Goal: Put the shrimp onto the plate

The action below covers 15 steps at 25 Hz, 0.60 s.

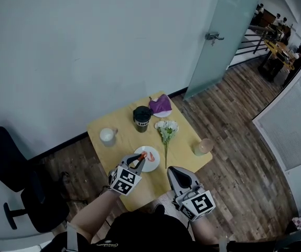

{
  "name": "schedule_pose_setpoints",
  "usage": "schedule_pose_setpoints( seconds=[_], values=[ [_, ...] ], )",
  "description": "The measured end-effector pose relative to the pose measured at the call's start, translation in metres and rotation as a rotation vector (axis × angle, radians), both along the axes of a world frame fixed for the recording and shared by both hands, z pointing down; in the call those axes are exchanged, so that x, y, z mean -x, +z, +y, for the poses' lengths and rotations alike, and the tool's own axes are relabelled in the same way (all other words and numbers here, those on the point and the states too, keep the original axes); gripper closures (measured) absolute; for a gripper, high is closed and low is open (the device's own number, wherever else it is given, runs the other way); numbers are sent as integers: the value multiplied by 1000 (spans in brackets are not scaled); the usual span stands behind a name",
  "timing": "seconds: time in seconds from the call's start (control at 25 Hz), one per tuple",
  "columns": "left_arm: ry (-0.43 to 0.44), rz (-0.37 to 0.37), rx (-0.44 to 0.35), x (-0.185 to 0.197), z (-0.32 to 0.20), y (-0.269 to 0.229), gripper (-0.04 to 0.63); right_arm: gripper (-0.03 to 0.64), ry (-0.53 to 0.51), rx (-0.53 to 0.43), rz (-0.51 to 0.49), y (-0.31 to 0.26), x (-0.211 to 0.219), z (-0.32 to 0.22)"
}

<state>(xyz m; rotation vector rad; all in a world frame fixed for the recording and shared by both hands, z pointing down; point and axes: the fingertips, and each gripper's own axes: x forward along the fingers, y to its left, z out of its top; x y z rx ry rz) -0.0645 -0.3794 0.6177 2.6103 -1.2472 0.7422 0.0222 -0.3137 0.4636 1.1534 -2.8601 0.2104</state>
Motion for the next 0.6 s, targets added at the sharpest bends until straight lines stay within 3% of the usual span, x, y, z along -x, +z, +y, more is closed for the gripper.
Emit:
schedule_pose_setpoints(
  seconds=[0.24,0.6],
  values=[
    [88,-200,19,-5,-11,45,535,615,30,14,8,5,-8,1],
    [289,-533,10,-15,-18,116,535,615,78,34,18,11,-20,3]
  ],
)
